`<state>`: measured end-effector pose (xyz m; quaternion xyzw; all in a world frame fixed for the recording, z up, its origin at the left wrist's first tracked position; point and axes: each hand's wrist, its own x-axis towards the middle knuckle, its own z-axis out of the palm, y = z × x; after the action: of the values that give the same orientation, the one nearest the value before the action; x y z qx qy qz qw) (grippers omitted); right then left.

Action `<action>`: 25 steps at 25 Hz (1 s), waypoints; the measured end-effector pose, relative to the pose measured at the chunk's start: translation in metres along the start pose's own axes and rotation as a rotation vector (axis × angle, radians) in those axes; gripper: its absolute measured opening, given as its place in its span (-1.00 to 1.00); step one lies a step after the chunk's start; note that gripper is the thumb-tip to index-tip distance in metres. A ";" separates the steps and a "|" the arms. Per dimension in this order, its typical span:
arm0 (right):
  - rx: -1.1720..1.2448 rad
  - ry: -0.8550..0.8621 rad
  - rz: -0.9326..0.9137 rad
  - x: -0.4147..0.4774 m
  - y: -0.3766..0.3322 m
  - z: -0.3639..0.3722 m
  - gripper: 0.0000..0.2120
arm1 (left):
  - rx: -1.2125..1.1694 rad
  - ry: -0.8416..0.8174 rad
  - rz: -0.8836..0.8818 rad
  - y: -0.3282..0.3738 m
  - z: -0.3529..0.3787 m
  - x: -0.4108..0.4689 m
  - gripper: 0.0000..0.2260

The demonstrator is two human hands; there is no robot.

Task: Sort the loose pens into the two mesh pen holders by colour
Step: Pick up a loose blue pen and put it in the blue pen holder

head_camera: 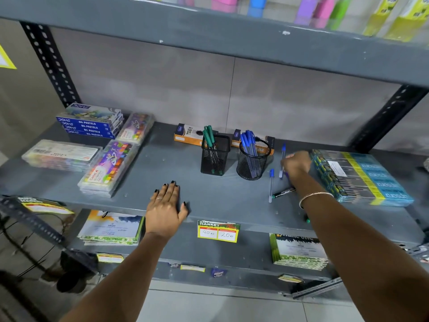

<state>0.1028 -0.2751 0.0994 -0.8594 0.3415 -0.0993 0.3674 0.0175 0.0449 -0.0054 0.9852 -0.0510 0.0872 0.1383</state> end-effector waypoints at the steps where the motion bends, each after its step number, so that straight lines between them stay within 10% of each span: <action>1: 0.049 0.011 -0.006 0.000 -0.010 -0.005 -0.86 | -0.004 0.001 -0.002 0.000 0.000 0.000 -0.37; 7: 0.051 0.060 -0.247 -0.009 -0.088 -0.014 -0.78 | -0.032 0.005 -0.013 0.002 -0.002 0.000 -0.40; 13: -0.452 -0.175 -0.388 -0.020 -0.091 0.026 -0.73 | -0.016 0.001 -0.009 0.001 -0.001 -0.001 -0.40; 25: -0.540 -0.331 -0.375 -0.019 -0.099 0.027 -0.74 | 0.013 -0.008 0.003 -0.001 0.002 0.001 -0.38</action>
<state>0.1508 -0.1987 0.1508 -0.9775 0.1277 0.0693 0.1531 0.0187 0.0455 -0.0075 0.9863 -0.0526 0.0840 0.1318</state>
